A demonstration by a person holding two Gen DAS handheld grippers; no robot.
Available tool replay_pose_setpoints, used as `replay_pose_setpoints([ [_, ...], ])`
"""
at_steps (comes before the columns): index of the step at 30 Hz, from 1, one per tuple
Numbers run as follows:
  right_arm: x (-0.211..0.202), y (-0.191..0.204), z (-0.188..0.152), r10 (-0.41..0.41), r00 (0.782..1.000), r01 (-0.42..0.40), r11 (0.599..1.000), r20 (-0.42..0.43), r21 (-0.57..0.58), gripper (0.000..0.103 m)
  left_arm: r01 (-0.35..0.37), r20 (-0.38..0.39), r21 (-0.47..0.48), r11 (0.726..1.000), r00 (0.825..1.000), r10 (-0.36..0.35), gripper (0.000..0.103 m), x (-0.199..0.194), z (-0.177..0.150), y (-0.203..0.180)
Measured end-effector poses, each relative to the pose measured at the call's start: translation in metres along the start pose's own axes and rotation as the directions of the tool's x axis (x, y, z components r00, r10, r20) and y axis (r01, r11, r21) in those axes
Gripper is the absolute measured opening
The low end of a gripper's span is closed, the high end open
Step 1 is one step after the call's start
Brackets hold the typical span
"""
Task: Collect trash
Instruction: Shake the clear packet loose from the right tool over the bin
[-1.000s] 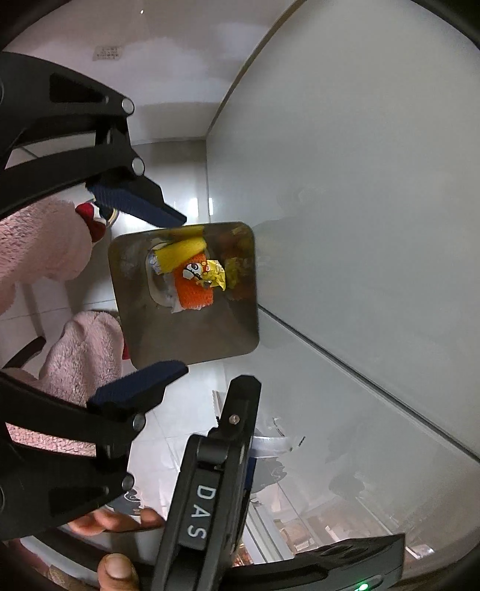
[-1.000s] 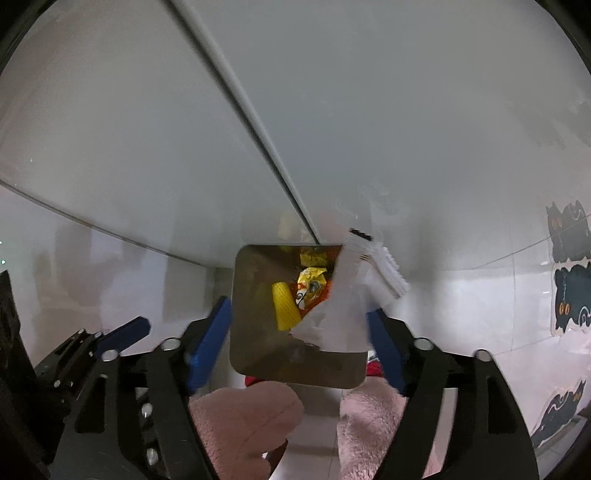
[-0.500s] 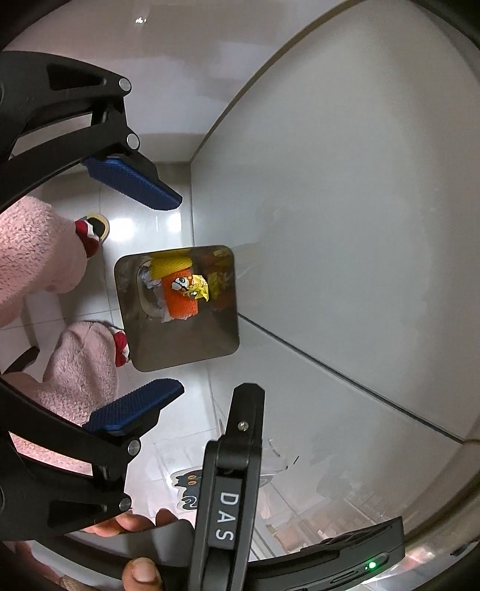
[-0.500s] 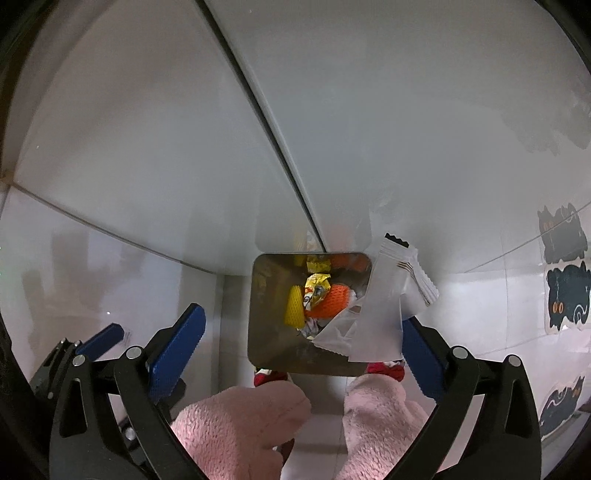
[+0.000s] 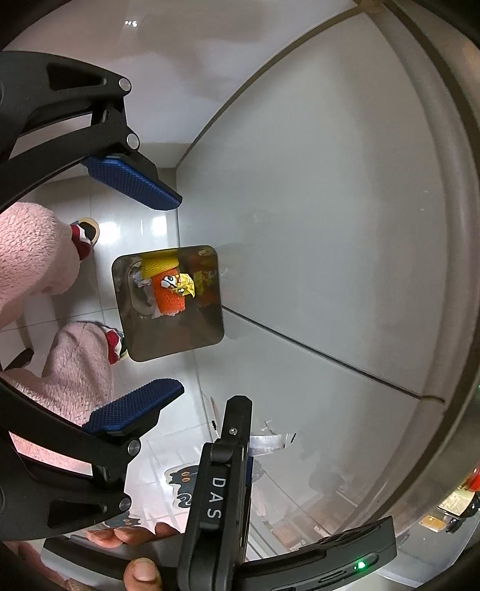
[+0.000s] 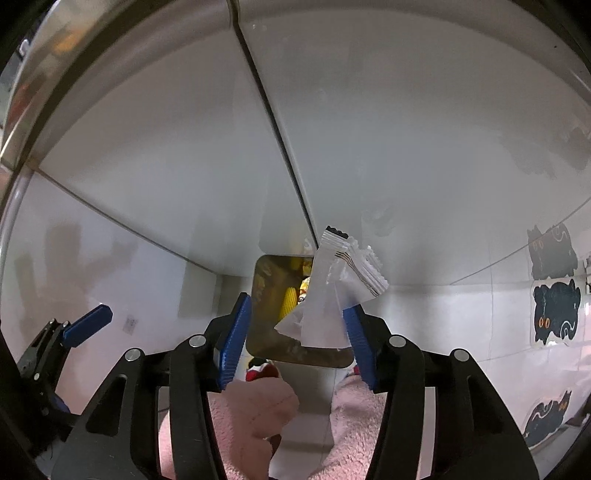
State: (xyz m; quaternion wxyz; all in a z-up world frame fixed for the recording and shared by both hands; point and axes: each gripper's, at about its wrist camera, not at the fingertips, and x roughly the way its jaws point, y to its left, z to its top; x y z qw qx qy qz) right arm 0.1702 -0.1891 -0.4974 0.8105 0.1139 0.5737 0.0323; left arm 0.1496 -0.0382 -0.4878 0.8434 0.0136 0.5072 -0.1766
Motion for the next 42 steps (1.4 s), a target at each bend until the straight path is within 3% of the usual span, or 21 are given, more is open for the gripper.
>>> replay_pose_setpoints([
  [7,-0.017,0.002,0.002,0.021,1.0,-0.021,1.0,0.013,-0.007,0.05,0.012,0.029,0.01,1.0,0.999,-0.013,0.088,-0.009,0.002,-0.008],
  [9,-0.022,0.003,0.003,0.032,0.999,-0.032,0.999,0.015,-0.008,0.037,0.017,0.032,0.01,1.0,0.999,-0.018,0.088,-0.008,0.002,-0.01],
  [13,-0.03,0.002,0.004,0.08,0.997,-0.08,0.997,0.015,0.019,0.023,0.03,0.031,0.013,0.999,0.999,-0.031,0.088,-0.006,0.002,-0.017],
  [19,-0.039,0.007,0.003,0.081,0.996,-0.081,0.997,0.035,0.002,0.014,0.052,0.042,0.026,0.998,0.998,-0.054,0.088,-0.009,0.003,-0.027],
  [28,-0.033,0.002,0.0,0.137,0.991,-0.136,0.989,0.0,0.054,0.021,0.067,0.038,0.034,0.997,0.997,-0.068,0.088,-0.011,0.005,-0.039],
  [32,-0.037,0.001,0.001,0.179,0.984,-0.177,0.978,-0.005,0.107,0.044,0.073,0.034,0.038,0.997,0.997,-0.075,0.088,-0.009,0.004,-0.041],
  [42,-0.041,-0.002,0.003,0.273,0.962,-0.265,0.94,-0.01,0.214,0.044,0.103,0.04,0.019,0.995,0.994,-0.103,0.088,-0.004,0.004,-0.042],
])
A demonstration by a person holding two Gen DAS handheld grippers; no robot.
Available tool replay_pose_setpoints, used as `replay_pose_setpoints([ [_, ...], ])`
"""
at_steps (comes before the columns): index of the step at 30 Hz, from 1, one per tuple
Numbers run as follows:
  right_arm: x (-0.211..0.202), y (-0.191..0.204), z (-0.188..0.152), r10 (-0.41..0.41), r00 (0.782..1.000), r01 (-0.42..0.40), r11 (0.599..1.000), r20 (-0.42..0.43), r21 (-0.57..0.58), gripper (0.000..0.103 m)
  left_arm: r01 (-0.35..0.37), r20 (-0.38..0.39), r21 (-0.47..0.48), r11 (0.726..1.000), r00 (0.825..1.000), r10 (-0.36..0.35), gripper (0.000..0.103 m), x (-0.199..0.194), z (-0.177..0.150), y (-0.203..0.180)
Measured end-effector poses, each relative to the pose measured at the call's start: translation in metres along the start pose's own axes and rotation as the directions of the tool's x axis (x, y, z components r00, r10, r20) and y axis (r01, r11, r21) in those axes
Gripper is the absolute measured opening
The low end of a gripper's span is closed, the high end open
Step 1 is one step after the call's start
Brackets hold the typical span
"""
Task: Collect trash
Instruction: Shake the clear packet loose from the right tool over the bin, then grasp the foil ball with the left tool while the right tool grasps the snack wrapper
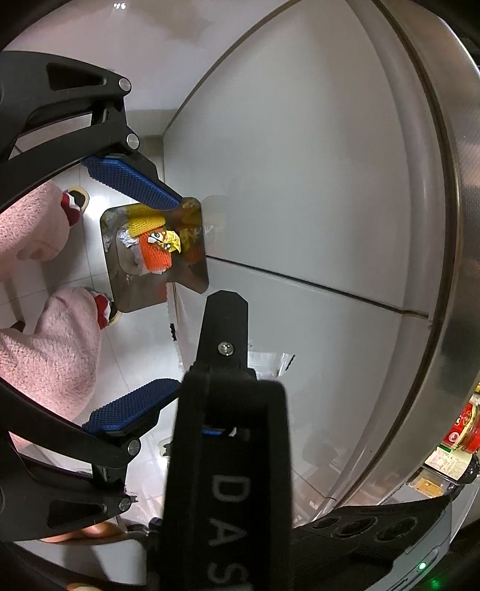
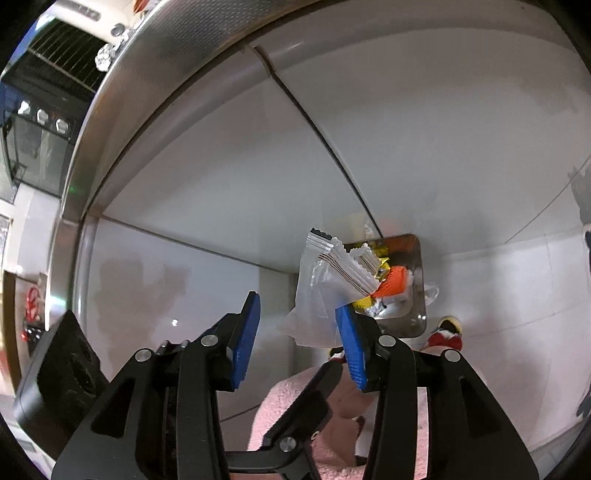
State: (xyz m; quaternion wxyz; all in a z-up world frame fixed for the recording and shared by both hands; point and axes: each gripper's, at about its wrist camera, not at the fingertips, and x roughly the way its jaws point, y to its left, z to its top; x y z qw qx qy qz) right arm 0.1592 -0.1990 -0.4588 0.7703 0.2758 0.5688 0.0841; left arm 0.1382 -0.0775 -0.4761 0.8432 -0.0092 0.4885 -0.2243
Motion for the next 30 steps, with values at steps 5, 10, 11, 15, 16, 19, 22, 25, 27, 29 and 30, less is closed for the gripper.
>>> replay_pose_setpoints([
  [5,-0.002,-0.001,0.001,0.02,1.0,-0.019,0.999,-0.011,0.03,0.044,-0.011,0.002,-0.007,1.0,1.0,0.011,0.087,0.003,0.002,0.002],
  [10,-0.011,-0.009,0.004,0.014,1.0,-0.014,0.999,-0.007,0.035,0.044,-0.071,-0.009,0.007,0.997,0.997,0.071,0.087,0.012,0.004,0.004],
  [11,-0.01,-0.009,0.005,0.009,1.0,-0.009,0.999,-0.005,0.036,0.045,-0.079,-0.013,0.004,0.997,0.997,0.079,0.087,0.014,0.004,0.004],
  [15,-0.009,-0.012,0.007,-0.008,1.0,0.008,0.999,-0.002,0.035,0.045,-0.084,-0.015,-0.015,0.996,0.996,0.084,0.087,0.014,0.007,0.01],
  [16,-0.008,-0.013,0.007,-0.011,1.0,0.011,0.999,-0.002,0.035,0.046,-0.084,-0.013,-0.015,0.996,0.996,0.084,0.087,0.012,0.009,0.011],
  [19,-0.01,-0.013,0.011,-0.036,0.999,0.035,0.999,0.012,0.023,0.05,-0.09,-0.002,-0.014,0.996,0.996,0.09,0.087,0.003,0.015,0.012],
  [22,-0.03,-0.006,0.021,-0.084,0.993,0.086,0.996,0.08,-0.02,0.055,-0.103,0.02,-0.015,0.995,0.994,0.103,0.087,-0.018,0.026,0.016],
  [25,-0.069,0.008,0.036,-0.128,0.971,0.145,0.987,0.202,-0.069,0.065,-0.125,0.056,-0.017,0.992,0.991,0.126,0.088,-0.046,0.044,0.021],
  [27,-0.091,0.018,0.045,-0.134,0.956,0.163,0.982,0.262,-0.092,0.066,-0.138,0.088,-0.029,0.99,0.986,0.14,0.088,-0.068,0.06,0.027],
  [29,-0.112,0.03,0.053,-0.131,0.94,0.175,0.978,0.314,-0.117,0.071,-0.148,0.113,-0.04,0.988,0.982,0.151,0.09,-0.087,0.076,0.031],
  [30,-0.12,0.035,0.057,-0.127,0.934,0.179,0.975,0.335,-0.129,0.077,-0.15,0.13,-0.042,0.988,0.98,0.154,0.091,-0.099,0.086,0.033],
])
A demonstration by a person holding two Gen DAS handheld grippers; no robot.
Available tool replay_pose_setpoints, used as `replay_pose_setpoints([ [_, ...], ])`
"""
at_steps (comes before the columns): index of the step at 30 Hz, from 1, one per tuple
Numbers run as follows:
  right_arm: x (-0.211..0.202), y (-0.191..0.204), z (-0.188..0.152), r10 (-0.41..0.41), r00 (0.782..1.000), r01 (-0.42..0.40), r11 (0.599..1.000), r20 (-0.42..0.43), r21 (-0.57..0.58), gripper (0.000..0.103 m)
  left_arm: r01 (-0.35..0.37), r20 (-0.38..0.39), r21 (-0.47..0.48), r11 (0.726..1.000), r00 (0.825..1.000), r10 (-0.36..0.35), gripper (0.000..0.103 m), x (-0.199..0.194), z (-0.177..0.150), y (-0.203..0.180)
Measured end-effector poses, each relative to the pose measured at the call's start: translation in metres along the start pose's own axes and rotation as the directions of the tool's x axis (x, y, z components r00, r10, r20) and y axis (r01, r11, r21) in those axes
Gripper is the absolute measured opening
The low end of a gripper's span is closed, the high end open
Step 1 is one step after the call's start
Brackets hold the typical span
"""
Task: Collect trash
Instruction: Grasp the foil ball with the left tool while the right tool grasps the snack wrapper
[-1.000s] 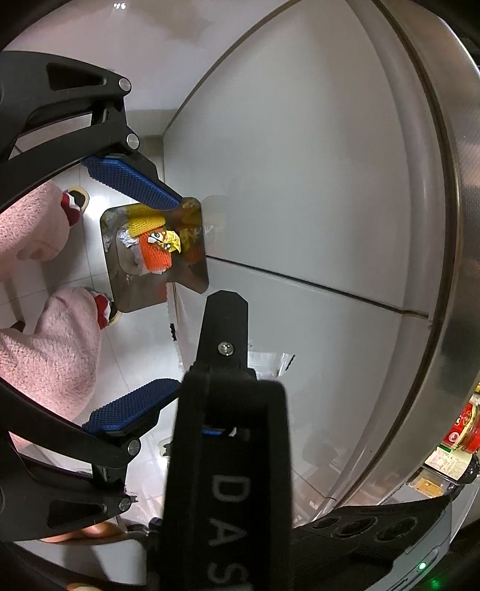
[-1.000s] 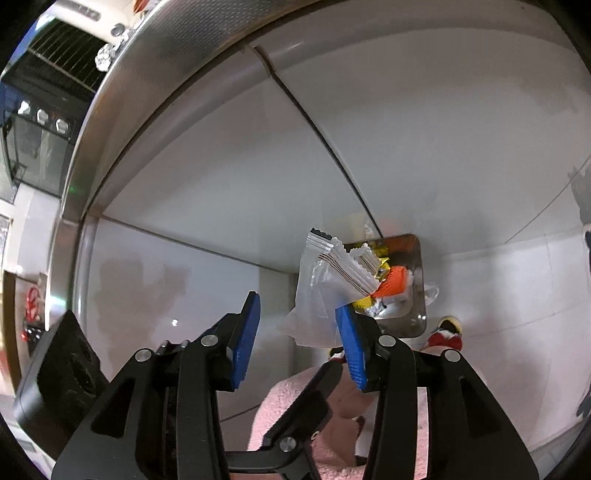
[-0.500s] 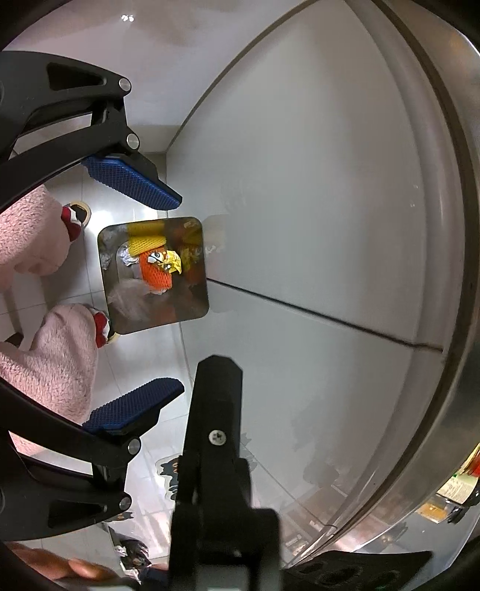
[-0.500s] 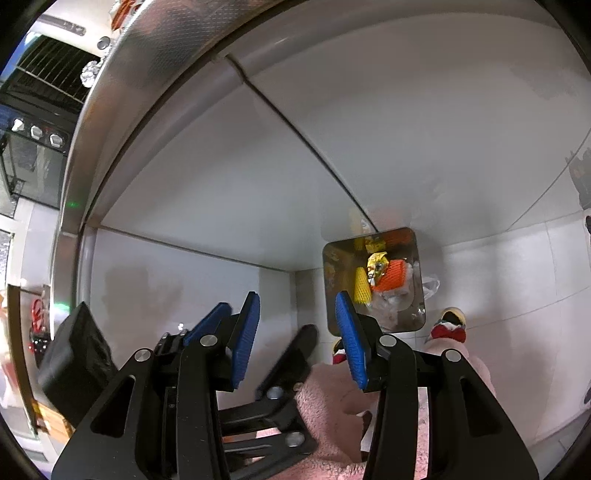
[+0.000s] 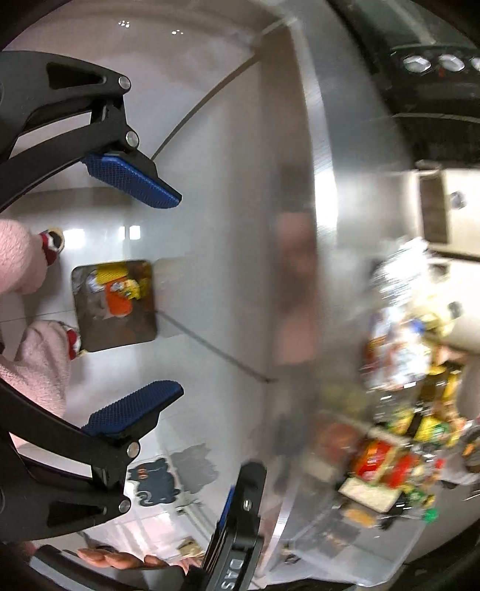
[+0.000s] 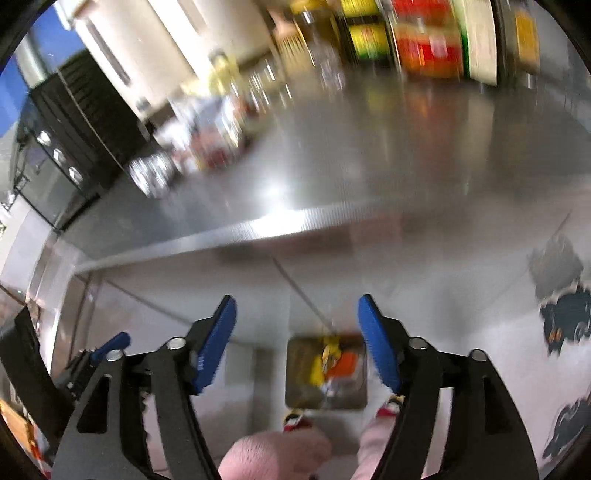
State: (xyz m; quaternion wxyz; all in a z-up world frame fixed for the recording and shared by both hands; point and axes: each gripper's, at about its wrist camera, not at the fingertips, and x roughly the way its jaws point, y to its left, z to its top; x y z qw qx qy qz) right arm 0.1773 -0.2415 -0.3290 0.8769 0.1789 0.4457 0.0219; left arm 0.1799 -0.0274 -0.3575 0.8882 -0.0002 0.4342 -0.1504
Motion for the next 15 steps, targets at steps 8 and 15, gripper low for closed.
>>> replay_pose_setpoints([
  [8,-0.024,0.034,0.07,0.012,0.996,-0.004,0.996,0.091,-0.085,0.079,-0.05,0.106,0.022,0.999,0.993,0.047,0.093,-0.038,0.073,0.016],
  [15,-0.001,0.056,0.12,-0.008,0.996,0.019,0.993,0.091,-0.115,0.079,-0.063,0.123,0.059,0.996,0.991,0.056,0.084,-0.027,0.126,0.029],
])
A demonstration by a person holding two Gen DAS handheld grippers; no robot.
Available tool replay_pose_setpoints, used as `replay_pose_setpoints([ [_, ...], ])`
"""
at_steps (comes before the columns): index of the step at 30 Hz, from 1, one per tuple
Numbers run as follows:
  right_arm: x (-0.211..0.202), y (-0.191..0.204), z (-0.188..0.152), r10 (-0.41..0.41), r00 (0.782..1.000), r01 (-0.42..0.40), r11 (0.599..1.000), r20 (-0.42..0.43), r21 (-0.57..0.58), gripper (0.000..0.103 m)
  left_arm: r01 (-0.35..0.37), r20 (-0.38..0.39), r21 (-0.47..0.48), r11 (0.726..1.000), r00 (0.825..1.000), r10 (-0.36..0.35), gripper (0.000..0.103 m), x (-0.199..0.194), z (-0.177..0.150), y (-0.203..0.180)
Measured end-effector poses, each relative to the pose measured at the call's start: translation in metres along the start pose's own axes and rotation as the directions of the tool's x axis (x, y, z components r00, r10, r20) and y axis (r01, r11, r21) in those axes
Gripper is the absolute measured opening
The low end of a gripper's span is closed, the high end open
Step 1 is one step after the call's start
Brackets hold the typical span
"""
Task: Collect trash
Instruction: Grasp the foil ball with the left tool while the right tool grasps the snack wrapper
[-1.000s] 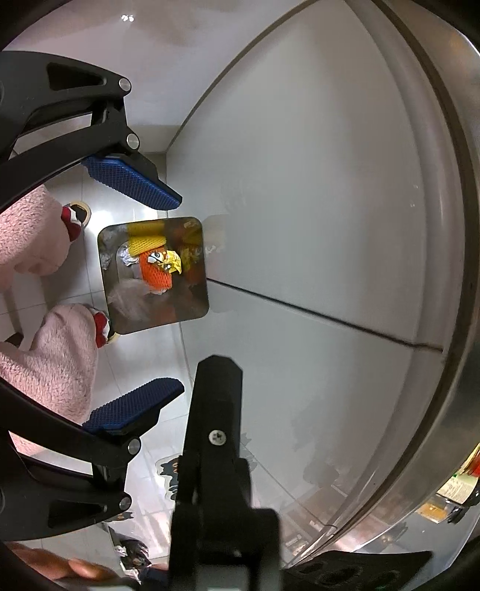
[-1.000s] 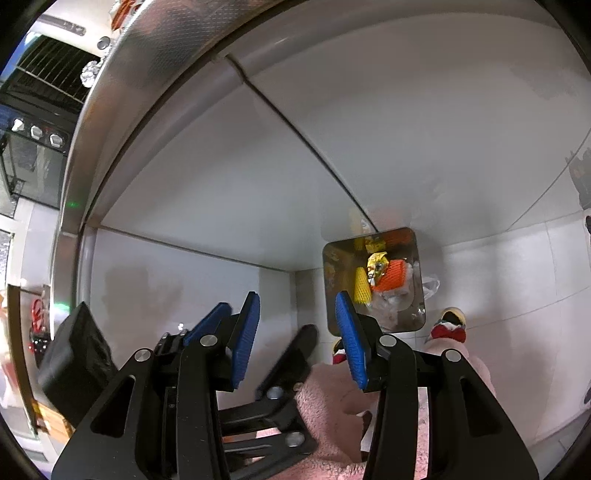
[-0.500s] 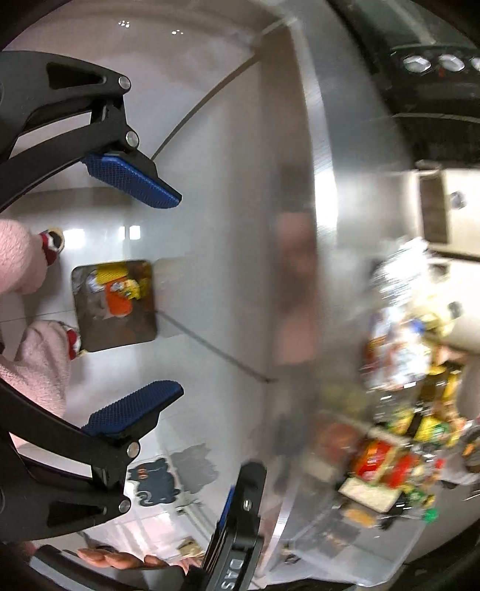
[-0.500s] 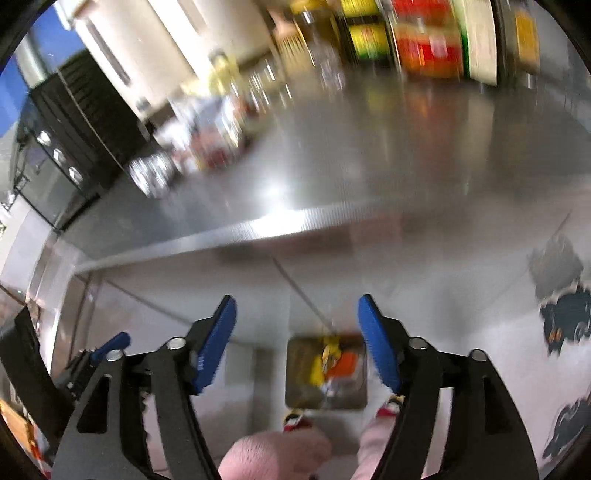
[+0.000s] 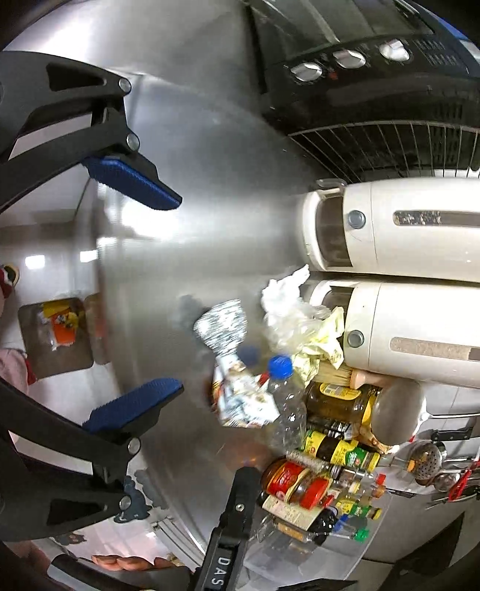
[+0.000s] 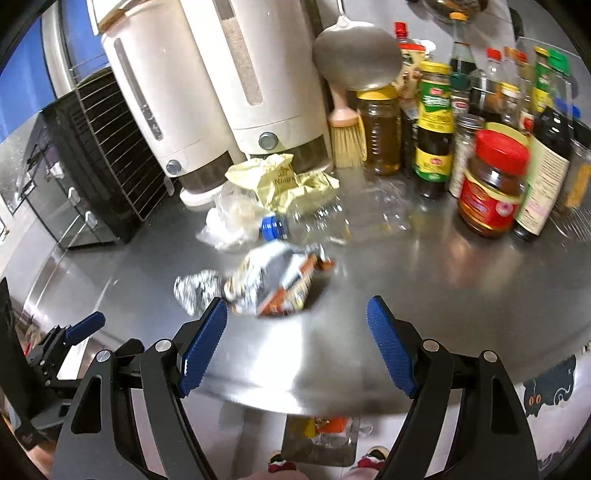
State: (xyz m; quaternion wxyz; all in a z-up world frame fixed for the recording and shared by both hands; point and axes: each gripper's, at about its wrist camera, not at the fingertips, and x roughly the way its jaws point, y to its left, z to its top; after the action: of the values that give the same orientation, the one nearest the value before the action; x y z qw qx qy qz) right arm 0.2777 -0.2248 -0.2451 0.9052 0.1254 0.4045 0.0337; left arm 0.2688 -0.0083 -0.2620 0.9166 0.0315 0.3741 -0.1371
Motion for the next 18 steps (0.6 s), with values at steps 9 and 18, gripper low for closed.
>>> replay_pose_setpoints([
  [9,0.061,-0.001,0.02,0.012,0.997,-0.008,0.998,-0.077,0.062,0.079,0.036,-0.031,0.042,0.998,0.999,-0.035,0.078,0.046,0.025,-0.008],
  [18,0.09,0.009,0.021,0.021,0.994,-0.015,0.998,-0.107,0.057,0.078,0.07,-0.086,0.033,0.997,0.994,-0.067,0.069,0.085,0.026,-0.008],
])
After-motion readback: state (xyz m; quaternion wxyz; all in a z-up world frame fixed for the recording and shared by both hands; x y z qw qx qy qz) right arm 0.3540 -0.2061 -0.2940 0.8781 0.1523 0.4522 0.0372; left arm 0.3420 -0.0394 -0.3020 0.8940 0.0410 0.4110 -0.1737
